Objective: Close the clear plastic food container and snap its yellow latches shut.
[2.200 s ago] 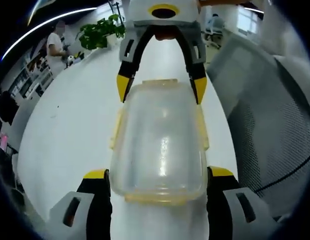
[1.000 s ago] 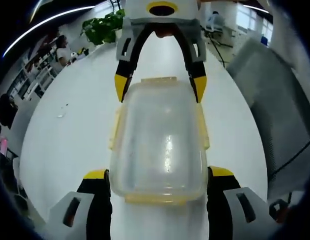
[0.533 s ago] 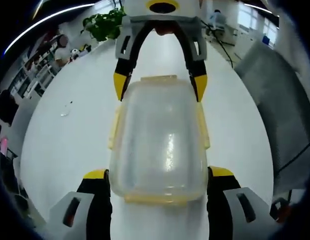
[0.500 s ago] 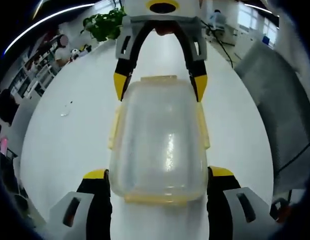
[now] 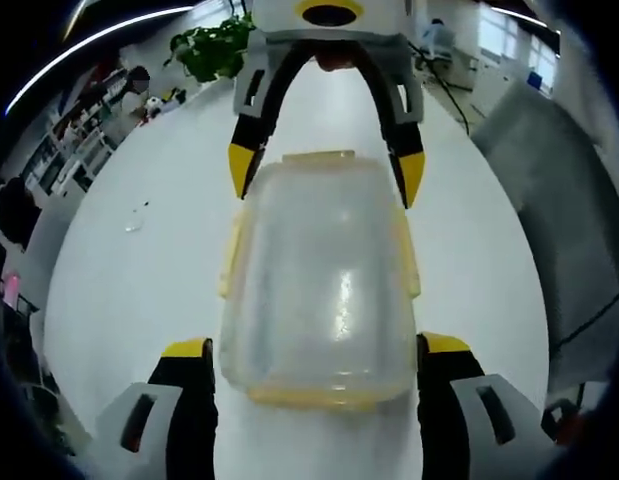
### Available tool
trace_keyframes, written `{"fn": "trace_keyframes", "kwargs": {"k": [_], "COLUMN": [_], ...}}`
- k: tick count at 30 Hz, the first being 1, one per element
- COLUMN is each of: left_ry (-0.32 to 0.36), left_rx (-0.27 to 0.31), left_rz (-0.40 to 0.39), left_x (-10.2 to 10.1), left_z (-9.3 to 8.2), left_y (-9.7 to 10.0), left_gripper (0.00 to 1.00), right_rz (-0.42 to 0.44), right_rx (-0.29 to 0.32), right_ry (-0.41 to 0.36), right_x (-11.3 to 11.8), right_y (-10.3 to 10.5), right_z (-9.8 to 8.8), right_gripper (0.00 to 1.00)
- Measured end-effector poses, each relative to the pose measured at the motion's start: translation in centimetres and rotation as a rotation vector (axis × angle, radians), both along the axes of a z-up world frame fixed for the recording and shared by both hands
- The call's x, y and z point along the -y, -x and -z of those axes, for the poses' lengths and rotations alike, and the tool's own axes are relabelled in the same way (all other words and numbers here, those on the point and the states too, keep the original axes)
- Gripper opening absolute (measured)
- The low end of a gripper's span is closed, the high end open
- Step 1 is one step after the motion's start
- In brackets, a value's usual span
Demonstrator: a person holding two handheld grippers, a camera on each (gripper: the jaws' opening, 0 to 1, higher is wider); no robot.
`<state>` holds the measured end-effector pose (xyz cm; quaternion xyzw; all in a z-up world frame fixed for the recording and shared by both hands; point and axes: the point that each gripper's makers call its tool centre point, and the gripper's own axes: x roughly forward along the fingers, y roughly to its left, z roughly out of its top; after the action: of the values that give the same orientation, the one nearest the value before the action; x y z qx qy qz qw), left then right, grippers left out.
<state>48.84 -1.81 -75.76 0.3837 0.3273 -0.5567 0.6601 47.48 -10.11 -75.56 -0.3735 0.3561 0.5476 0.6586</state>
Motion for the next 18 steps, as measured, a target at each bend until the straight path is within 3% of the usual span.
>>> {"fn": "trace_keyframes", "kwargs": {"k": [3, 13, 18], "left_ry": [0.051, 0.019, 0.061], "left_rx": [-0.027, 0.008, -0.001], "left_rz": [0.021, 0.014, -0.042], "left_x": [0.6, -0.1, 0.0], "left_z": [-0.5, -1.2, -2.0], "left_y": [0.8, 1.0, 1.3], "left_gripper": [0.99, 0.99, 0.99], "right_rz": [-0.002, 0.005, 0.037], "right_rx": [-0.011, 0.0, 0.008], "right_ry": [-0.008, -0.02, -0.03], "right_x": [-0.1, -0.1, 0.3], "right_y": [0.3, 1.1, 1.2], "right_z": [-0.4, -1.3, -1.8], "right_gripper": [0.99, 0.97, 0.98]}}
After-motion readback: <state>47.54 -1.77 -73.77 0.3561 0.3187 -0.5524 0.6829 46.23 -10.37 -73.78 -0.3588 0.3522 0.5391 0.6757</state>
